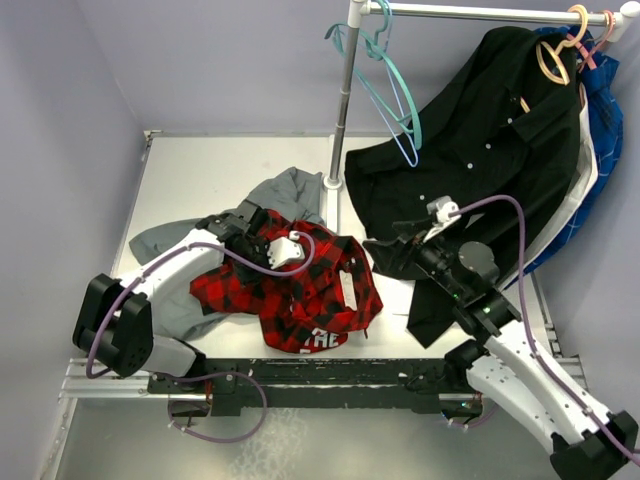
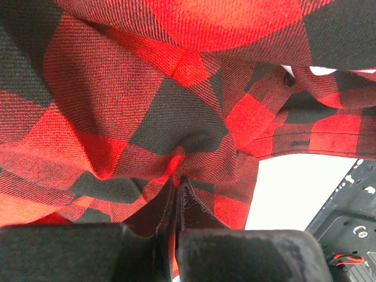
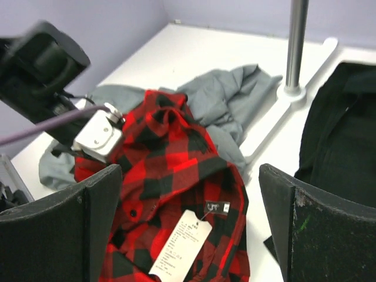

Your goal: Place the shirt on the hanger

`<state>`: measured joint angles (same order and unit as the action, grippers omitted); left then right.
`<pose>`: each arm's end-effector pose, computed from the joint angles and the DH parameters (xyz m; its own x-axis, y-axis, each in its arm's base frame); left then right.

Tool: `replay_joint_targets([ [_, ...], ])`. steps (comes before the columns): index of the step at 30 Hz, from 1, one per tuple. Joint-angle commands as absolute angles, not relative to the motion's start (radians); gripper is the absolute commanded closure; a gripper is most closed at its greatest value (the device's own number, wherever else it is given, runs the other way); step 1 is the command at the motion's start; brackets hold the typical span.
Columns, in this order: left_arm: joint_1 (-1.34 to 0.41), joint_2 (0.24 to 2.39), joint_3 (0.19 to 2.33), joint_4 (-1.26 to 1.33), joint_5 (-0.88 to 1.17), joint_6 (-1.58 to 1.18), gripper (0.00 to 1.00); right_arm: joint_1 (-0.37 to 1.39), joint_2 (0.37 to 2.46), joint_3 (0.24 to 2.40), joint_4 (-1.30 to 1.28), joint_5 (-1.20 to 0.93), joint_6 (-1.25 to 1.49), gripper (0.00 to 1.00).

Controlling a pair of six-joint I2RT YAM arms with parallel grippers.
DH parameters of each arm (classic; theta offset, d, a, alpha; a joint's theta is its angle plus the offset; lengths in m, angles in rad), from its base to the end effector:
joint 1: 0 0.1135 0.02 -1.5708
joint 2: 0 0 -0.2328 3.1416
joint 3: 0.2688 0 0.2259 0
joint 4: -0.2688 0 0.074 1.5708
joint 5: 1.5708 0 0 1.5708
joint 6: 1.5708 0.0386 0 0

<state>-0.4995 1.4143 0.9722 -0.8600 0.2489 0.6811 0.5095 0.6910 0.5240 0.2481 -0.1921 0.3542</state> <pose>0.2024 -0.1213 0.1971 -0.3290 0.8747 -0.3558 0.9381 0.3458 -0.0174 0.1508 0.0927 0.2939 -0.1573 0.3021 -0.9402 -0.6294 0.7030 0.3312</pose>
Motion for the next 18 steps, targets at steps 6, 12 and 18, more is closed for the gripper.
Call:
replay_joint_targets([
  [6, -0.496, 1.366, 1.047, -0.934, 0.237, 0.707, 1.00, 0.506, 0.723, 0.897, 0.025, -0.065, 0.218, 0.00],
  [12, -0.495, 1.348, 1.097, -0.973, 0.198, 0.716, 1.00, 0.502, 0.928, 1.299, -0.065, 0.047, 0.095, 0.04],
  [18, -0.490, 1.349, 1.162, -0.970, 0.201, 0.731, 1.00, 0.441, 1.130, 1.674, -0.102, 0.051, 0.038, 0.04],
])
